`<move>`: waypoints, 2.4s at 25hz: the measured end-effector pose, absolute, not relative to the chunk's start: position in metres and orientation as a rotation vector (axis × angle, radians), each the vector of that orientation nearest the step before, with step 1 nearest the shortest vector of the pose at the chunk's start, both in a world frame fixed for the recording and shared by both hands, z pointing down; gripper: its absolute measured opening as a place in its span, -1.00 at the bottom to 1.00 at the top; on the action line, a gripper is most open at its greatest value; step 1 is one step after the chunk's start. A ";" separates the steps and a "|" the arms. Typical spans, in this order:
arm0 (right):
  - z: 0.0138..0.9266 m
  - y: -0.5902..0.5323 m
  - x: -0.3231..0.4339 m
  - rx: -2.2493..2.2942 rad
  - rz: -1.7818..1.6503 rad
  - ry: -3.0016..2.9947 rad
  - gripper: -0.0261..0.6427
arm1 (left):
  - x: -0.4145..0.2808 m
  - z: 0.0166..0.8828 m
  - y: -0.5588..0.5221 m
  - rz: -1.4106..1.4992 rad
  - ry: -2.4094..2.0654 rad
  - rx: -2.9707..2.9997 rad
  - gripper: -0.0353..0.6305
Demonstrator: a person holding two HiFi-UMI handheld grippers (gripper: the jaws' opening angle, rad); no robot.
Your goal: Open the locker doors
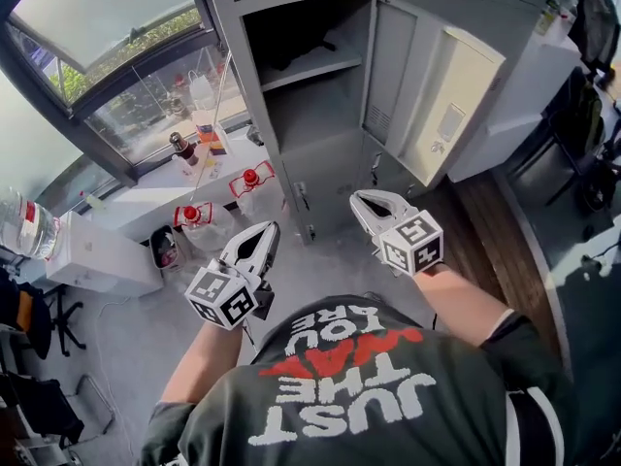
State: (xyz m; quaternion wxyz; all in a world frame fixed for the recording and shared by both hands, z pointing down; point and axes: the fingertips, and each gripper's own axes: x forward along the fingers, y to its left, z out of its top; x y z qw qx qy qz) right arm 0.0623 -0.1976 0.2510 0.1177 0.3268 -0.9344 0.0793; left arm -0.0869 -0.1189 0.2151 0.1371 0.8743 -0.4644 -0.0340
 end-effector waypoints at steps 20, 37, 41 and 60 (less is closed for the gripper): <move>0.303 -0.201 0.136 0.475 0.259 -2.822 -0.76 | 0.052 0.242 -0.159 0.043 -1.493 2.381 -0.90; 0.378 -0.168 0.082 0.327 0.332 -2.700 -0.76 | 0.009 0.301 -0.099 0.088 -1.521 2.216 -0.90; 0.389 -0.140 0.047 0.387 0.344 -2.651 -0.76 | -0.035 0.314 -0.061 0.069 -1.488 2.221 -0.90; 0.445 -0.249 0.062 0.394 0.394 -2.682 -0.76 | -0.049 0.388 -0.142 0.248 -1.635 2.022 -0.90</move>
